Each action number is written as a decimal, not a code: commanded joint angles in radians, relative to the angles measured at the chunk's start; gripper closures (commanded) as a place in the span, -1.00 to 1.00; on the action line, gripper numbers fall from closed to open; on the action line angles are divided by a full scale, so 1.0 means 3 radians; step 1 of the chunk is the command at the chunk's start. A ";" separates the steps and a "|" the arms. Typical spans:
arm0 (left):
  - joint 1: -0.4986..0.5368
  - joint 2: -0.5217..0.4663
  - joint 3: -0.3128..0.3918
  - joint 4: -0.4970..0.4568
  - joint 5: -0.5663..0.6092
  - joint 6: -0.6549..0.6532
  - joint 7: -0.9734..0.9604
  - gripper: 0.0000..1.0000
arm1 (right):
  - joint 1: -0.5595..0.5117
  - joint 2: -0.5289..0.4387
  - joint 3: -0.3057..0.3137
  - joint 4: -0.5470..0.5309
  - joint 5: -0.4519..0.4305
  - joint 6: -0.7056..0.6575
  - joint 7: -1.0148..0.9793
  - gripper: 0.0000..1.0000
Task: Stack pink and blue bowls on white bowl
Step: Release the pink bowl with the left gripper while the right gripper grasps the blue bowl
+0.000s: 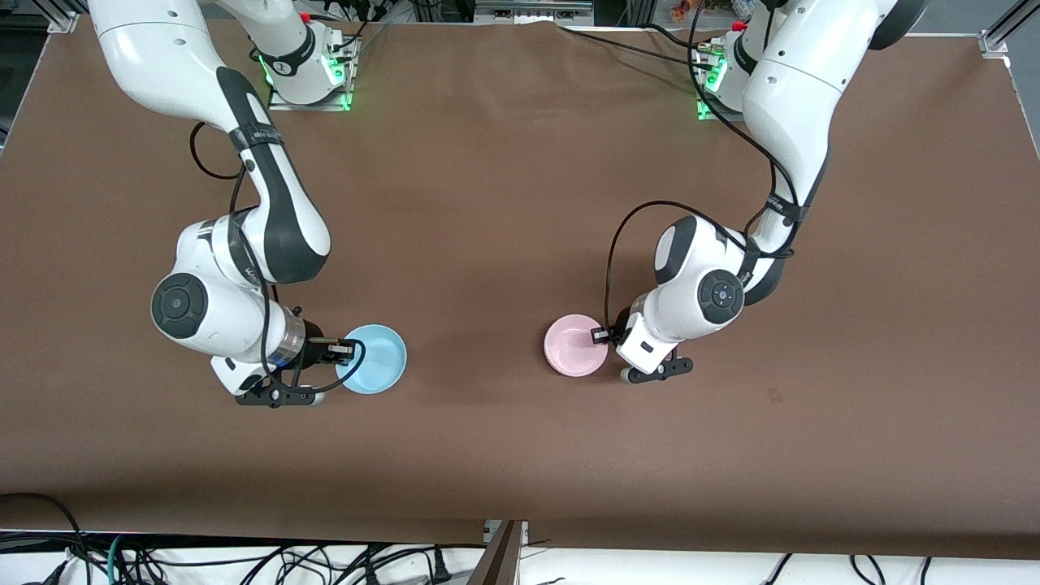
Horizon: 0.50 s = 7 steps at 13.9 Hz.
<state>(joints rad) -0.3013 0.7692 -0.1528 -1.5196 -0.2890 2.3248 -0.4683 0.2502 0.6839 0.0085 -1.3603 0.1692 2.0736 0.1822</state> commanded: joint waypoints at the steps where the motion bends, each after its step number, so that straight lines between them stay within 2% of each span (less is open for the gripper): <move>1: 0.0012 0.0008 -0.0012 0.0044 0.0017 0.0023 -0.0111 -0.99 | -0.0011 0.0011 0.0018 0.0070 0.0050 -0.0065 0.0011 1.00; 4: 0.0053 -0.0160 -0.0007 0.0054 0.0012 -0.0099 -0.0208 -1.00 | 0.0066 0.0011 0.0018 0.0070 0.0050 -0.0065 0.0133 1.00; 7: 0.0237 -0.0482 0.0029 0.0034 0.0053 -0.0533 -0.0183 -1.00 | 0.0275 0.0021 0.0023 0.0075 0.0050 -0.0019 0.0603 1.00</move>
<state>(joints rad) -0.2746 0.7157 -0.1494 -1.4873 -0.2891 2.2535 -0.5150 0.2874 0.6842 0.0142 -1.3598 0.1744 2.0738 0.2721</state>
